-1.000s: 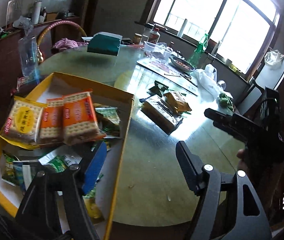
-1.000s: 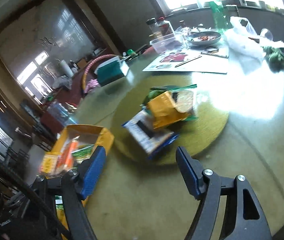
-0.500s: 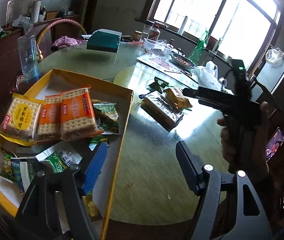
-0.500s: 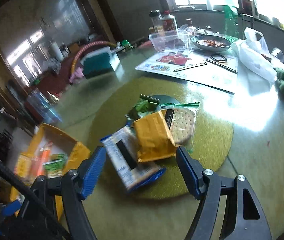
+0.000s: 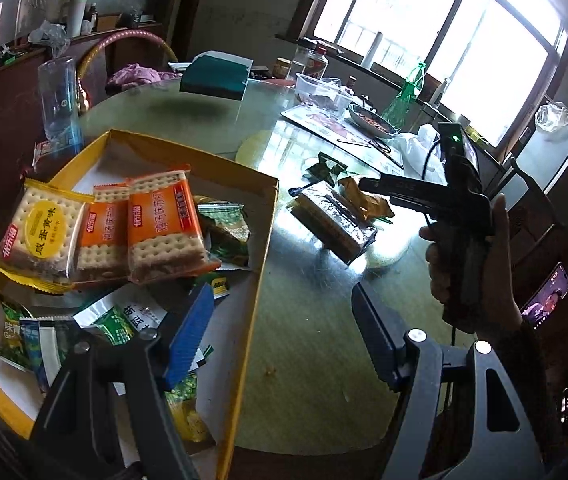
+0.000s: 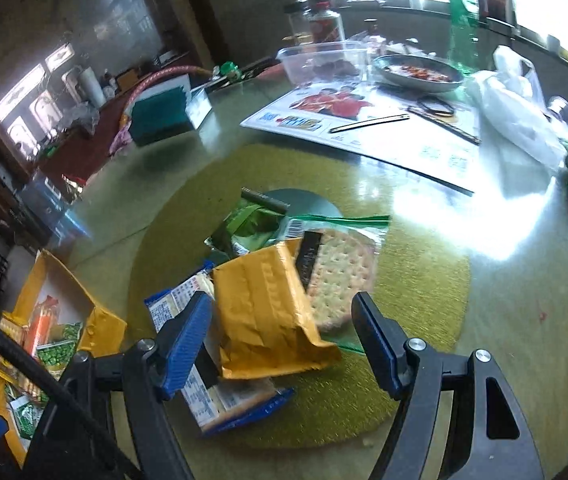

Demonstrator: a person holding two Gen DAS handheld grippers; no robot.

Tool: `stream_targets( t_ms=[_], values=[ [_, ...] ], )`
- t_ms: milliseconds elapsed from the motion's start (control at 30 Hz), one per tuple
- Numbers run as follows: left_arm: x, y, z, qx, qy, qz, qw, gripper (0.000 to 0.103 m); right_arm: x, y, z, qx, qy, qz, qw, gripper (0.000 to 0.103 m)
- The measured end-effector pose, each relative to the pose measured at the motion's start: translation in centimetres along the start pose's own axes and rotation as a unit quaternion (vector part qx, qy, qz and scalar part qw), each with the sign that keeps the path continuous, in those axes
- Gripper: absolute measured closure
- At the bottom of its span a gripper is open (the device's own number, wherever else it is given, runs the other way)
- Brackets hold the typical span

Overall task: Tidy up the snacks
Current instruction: 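Grasp the yellow bag with the right tool while the left tool grasps the white-blue biscuit box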

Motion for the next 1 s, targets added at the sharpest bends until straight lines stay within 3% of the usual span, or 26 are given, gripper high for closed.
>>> stream_targets(
  t_ms=[200,267,367,467,700,900,1000],
  values=[
    [-0.1,0.0,0.4,0.002,0.006,0.001,1.0,0.031,-1.8,1.2,0.7,0.022,0.007,0.018,1.0,0.032],
    [0.0,-0.2,0.4,0.005,0.006,0.002,1.0,0.031,-1.9,0.9,1.0,0.033,0.002,0.048,0.998,0.05],
    [0.3,-0.7,0.1,0.001,0.003,0.004,1.0,0.031,-1.0,0.5,1.7,0.024,0.005,0.042,0.999,0.059],
    [-0.1,-1.8,-0.6,-0.006,0.005,0.006,1.0,0.031,0.9,-0.4,2.8,0.003,0.003,0.033,0.999,0.059],
    [-4.4,-5.8,-2.6,-0.003,0.048,0.052,0.9975,0.031,5.7,-3.4,6.8,-0.038,-0.016,0.026,0.999,0.059],
    [-10.1,-7.9,-6.2,0.001,0.068,0.026,0.9973,0.031,8.0,-5.4,9.3,-0.061,-0.033,0.043,0.997,0.059],
    [-13.4,-7.5,-7.3,0.036,0.098,0.014,0.9945,0.031,8.2,-6.0,9.9,-0.069,-0.035,0.048,0.996,0.059]
  ],
)
Point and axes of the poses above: each gripper's, at about its wrist camera, not at the fingertips, and x roughly against the way its jaws point, y to its left, z to its underside, the point moved 9 cm from there along -x, roughly the way its jaws point, and after that the axes turned 11 degrees about -x, right-handed, at the moved point
